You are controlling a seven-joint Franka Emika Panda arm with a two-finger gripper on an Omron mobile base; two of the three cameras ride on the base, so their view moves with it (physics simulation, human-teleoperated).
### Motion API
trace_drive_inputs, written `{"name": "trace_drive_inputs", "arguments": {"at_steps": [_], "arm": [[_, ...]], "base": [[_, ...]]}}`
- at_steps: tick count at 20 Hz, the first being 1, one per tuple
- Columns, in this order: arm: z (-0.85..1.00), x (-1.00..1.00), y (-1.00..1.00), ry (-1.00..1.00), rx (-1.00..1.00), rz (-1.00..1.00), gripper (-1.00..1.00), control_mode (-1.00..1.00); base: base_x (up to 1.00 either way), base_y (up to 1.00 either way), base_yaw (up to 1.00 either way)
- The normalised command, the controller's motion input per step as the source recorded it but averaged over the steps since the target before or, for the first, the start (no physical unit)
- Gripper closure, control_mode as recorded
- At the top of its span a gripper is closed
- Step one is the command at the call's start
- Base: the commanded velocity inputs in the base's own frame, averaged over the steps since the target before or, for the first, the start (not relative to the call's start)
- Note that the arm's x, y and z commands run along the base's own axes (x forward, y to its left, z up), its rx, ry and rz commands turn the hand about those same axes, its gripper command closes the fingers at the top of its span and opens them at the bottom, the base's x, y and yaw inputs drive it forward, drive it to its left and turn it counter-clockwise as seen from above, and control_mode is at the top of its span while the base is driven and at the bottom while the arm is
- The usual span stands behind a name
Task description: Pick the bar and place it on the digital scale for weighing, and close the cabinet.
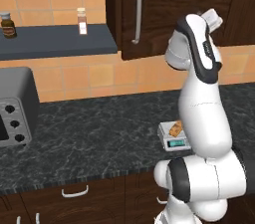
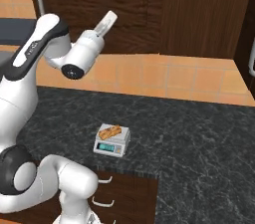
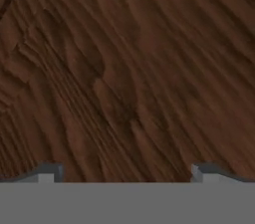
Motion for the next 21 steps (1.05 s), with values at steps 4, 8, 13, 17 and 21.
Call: {"name": "trace_drive_inputs", "arguments": {"at_steps": [4,8,13,17,21], "arm": [[-0.32,1.00,-0.05,0.00,0.30,0.14,-1.00,-1.00],[-0.33,1.00,0.00,-0.01,0.32,0.22,-1.00,-1.00],[-0.34,1.00,0.00,0.00,0.25,0.19,-1.00,-1.00],[-0.24,1.00,0.00,0.00,0.23,0.16,-1.00,-1.00],[-0.19,1.00,-0.02,0.00,0.23,0.16,-1.00,-1.00]], "base": [[0.00,0.00,0.00],[0.00,0.00,0.00],[0.00,0.00,0.00],[0.00,0.00,0.00],[0.00,0.00,0.00]]}}
